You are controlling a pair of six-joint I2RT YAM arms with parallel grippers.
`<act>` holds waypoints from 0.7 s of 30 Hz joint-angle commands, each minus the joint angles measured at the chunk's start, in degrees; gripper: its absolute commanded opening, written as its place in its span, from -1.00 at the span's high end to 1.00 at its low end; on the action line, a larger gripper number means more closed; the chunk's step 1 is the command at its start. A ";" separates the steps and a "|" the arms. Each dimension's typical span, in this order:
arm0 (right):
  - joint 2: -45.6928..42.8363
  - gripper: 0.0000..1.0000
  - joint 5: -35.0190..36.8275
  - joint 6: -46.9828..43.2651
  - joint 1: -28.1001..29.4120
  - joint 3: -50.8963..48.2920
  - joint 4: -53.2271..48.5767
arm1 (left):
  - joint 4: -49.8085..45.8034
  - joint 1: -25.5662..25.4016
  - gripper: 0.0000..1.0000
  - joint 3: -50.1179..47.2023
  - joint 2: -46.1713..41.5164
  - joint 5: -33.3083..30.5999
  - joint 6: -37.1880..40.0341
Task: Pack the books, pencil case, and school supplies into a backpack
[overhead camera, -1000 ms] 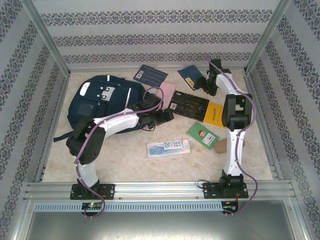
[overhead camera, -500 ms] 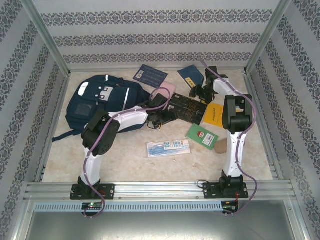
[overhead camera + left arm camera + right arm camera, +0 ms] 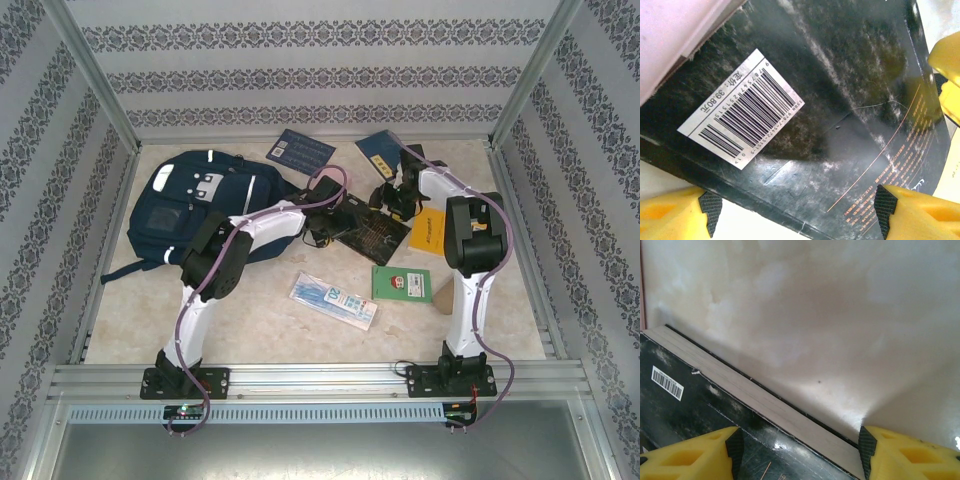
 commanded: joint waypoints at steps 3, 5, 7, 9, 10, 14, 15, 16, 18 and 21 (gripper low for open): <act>-2.55 -0.27 -3.62 1.63 1.46 -2.97 -1.61 | 4.98 1.03 -0.64 7.38 5.76 -0.67 1.71; -2.98 -0.27 -3.44 1.70 1.53 -3.50 -1.56 | 3.45 1.51 -0.64 10.34 7.45 -0.37 1.82; -3.63 -0.27 -3.14 1.83 1.56 -4.17 -1.52 | 2.47 1.71 -0.64 12.71 8.51 -0.68 2.15; -4.25 -0.27 -2.68 1.75 1.56 -4.69 -1.61 | 1.14 1.80 -0.64 15.31 9.61 -1.10 2.83; -4.57 -0.27 -2.39 1.74 1.51 -4.75 -1.61 | 0.14 1.88 -0.64 16.91 10.15 -1.48 3.37; -4.92 -0.28 -1.31 1.88 1.45 -4.60 -2.29 | -3.67 2.32 -0.64 23.17 12.84 -2.05 4.73; -4.98 -0.28 -1.12 1.96 1.46 -4.63 -2.45 | -4.58 2.45 -0.64 24.18 13.19 -2.34 4.88; -5.13 -0.28 -1.16 2.08 1.48 -4.63 -2.41 | -4.98 2.58 -0.64 24.73 13.38 -2.60 5.13; -5.58 -0.27 -1.44 2.48 1.45 -5.17 -2.00 | -4.99 2.93 -0.64 24.85 13.43 -2.98 5.17; -6.11 -0.25 -2.23 2.99 1.73 -5.72 -1.79 | -5.99 3.73 -0.64 24.86 13.47 -3.15 5.22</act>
